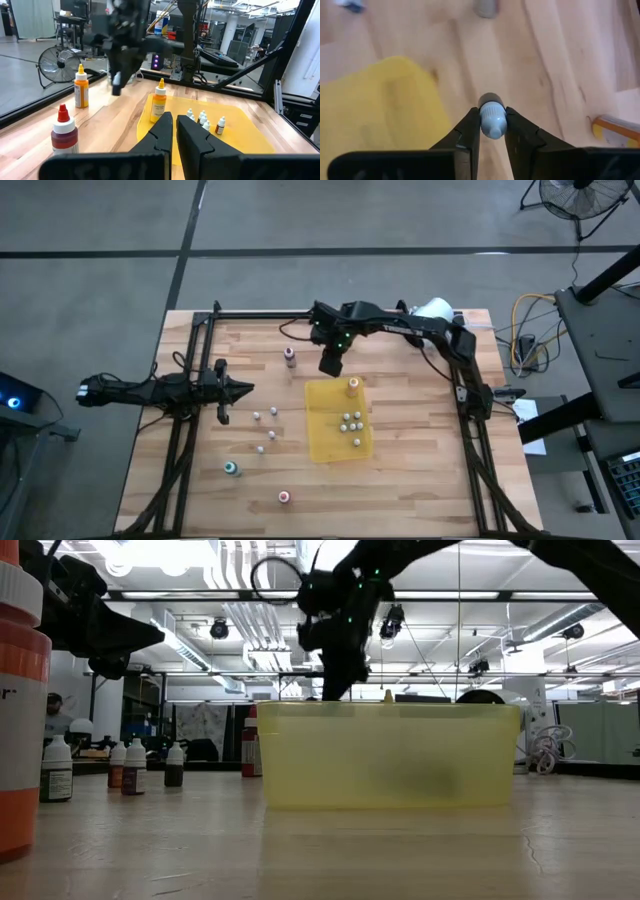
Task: Pick & Place food coloring
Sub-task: Put the small red food coloring bottle into the yellow bin
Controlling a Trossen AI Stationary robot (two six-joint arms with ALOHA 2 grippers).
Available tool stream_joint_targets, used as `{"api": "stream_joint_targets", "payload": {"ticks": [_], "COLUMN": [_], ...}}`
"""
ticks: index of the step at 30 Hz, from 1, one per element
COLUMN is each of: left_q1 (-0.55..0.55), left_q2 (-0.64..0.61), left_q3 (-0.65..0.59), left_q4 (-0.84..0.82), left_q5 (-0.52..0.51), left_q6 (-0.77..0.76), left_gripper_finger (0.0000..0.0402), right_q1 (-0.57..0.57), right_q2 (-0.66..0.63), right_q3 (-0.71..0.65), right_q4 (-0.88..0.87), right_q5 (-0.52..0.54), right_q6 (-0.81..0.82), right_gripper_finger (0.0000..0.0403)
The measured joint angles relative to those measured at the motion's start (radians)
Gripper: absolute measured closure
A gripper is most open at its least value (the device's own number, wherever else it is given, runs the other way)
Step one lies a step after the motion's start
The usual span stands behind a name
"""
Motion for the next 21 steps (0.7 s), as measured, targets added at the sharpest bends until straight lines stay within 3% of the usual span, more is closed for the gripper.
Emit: {"api": "stream_joint_targets", "payload": {"ticks": [21], "left_q1": [0.000], "left_q2": [0.000], "left_q3": [0.000], "left_q4": [0.000], "left_q5": [0.000], "left_q6": [0.000], "left_gripper_finger": [0.0402], "right_q1": [0.253], "right_q2": [-0.087], "right_q3": [0.000], "right_q4": [-0.068], "right_q5": [-0.001], "right_q6": [-0.018], "right_gripper_finger": [0.0342]}}
